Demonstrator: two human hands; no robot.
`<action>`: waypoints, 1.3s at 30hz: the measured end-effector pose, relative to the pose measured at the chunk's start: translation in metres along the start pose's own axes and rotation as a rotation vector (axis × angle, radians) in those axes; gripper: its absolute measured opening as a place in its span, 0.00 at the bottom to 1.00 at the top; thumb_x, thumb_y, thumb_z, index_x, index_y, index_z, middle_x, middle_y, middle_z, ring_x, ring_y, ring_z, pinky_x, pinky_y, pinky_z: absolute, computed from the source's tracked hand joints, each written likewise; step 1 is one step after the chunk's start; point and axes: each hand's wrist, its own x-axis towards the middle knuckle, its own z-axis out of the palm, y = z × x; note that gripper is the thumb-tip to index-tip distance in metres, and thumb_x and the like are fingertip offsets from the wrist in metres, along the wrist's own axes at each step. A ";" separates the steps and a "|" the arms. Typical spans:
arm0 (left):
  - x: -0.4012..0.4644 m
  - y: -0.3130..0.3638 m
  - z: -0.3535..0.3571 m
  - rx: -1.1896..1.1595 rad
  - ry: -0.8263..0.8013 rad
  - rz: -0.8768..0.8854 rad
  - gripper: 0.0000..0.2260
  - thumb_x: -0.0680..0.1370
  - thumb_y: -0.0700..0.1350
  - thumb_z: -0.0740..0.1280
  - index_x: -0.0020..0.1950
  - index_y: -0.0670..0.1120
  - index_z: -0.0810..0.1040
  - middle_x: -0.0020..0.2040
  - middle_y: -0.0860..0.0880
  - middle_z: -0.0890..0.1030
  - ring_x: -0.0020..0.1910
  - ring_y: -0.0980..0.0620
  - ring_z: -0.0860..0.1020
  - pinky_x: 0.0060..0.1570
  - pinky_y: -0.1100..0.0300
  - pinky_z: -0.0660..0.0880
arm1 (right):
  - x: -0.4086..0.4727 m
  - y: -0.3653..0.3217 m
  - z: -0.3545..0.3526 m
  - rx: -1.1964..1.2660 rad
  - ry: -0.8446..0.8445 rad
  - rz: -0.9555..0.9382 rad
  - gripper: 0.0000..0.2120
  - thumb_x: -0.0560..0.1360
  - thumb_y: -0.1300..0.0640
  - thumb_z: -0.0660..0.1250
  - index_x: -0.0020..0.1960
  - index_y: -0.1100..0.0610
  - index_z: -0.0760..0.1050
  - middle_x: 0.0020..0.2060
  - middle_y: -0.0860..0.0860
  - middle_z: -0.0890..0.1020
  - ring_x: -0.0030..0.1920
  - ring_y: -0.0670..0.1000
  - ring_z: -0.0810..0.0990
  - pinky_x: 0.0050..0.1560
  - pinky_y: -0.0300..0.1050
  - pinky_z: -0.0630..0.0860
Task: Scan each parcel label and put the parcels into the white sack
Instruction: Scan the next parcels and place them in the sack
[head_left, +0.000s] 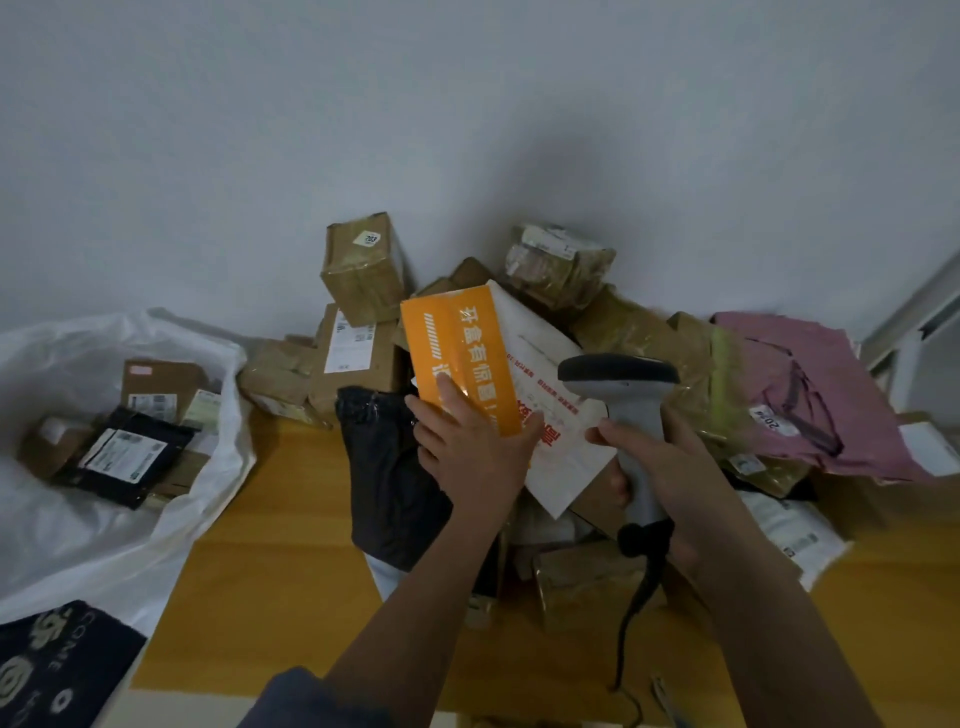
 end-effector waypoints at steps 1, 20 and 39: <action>0.003 -0.002 0.001 0.013 -0.004 -0.017 0.55 0.65 0.72 0.70 0.78 0.50 0.41 0.78 0.38 0.45 0.75 0.34 0.54 0.71 0.39 0.58 | 0.001 0.000 -0.001 0.003 0.004 0.001 0.12 0.76 0.58 0.69 0.58 0.53 0.74 0.37 0.50 0.83 0.26 0.46 0.73 0.27 0.40 0.72; 0.033 -0.095 -0.099 -1.322 -0.443 -0.190 0.35 0.71 0.53 0.75 0.74 0.49 0.64 0.66 0.43 0.77 0.63 0.42 0.78 0.62 0.38 0.73 | 0.021 0.016 0.071 -0.071 -0.008 -0.018 0.23 0.72 0.48 0.73 0.62 0.52 0.69 0.44 0.62 0.80 0.35 0.55 0.80 0.35 0.47 0.81; 0.033 -0.113 -0.121 -1.065 -0.437 0.076 0.48 0.62 0.50 0.81 0.72 0.72 0.56 0.69 0.55 0.73 0.68 0.51 0.73 0.62 0.43 0.75 | 0.016 0.010 0.099 -0.288 -0.031 -0.086 0.13 0.78 0.47 0.65 0.55 0.55 0.74 0.38 0.55 0.79 0.31 0.46 0.78 0.38 0.43 0.77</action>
